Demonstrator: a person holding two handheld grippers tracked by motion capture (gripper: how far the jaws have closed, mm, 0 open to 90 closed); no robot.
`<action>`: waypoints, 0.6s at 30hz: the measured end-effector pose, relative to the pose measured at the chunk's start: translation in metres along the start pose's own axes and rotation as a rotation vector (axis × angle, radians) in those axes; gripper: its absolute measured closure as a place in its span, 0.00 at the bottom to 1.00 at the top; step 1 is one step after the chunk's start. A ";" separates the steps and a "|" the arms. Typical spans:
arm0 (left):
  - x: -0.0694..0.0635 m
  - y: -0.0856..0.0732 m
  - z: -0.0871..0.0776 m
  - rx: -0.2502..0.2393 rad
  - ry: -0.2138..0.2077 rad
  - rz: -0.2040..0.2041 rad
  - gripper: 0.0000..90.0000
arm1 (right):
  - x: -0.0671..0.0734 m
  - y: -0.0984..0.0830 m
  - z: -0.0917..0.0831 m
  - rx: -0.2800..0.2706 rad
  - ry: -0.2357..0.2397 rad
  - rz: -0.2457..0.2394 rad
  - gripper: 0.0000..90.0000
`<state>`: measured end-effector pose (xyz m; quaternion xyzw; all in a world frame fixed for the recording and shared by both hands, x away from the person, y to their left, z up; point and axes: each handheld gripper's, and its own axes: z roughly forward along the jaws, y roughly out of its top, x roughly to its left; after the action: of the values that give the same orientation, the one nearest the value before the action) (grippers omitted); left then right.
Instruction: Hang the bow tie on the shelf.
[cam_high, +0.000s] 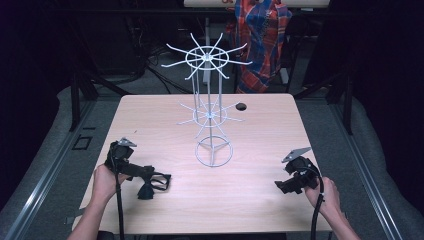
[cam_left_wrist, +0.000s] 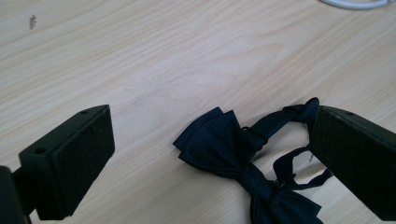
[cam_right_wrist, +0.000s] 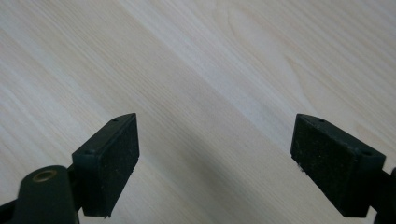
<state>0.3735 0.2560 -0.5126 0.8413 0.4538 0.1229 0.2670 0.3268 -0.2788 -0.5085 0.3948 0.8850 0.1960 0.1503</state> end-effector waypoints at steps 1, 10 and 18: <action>-0.001 0.003 0.004 0.016 -0.006 0.014 0.00 | 0.000 -0.001 0.000 -0.003 -0.006 0.011 0.17; -0.005 0.007 0.007 0.022 -0.022 0.045 0.00 | 0.000 -0.004 -0.001 0.016 -0.004 0.046 0.17; -0.010 0.014 0.013 0.036 -0.018 0.077 0.00 | 0.001 -0.013 -0.006 0.044 -0.023 0.055 0.17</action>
<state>0.3835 0.2366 -0.5149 0.8640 0.4206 0.1171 0.2509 0.3153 -0.2868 -0.5095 0.4245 0.8760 0.1762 0.1464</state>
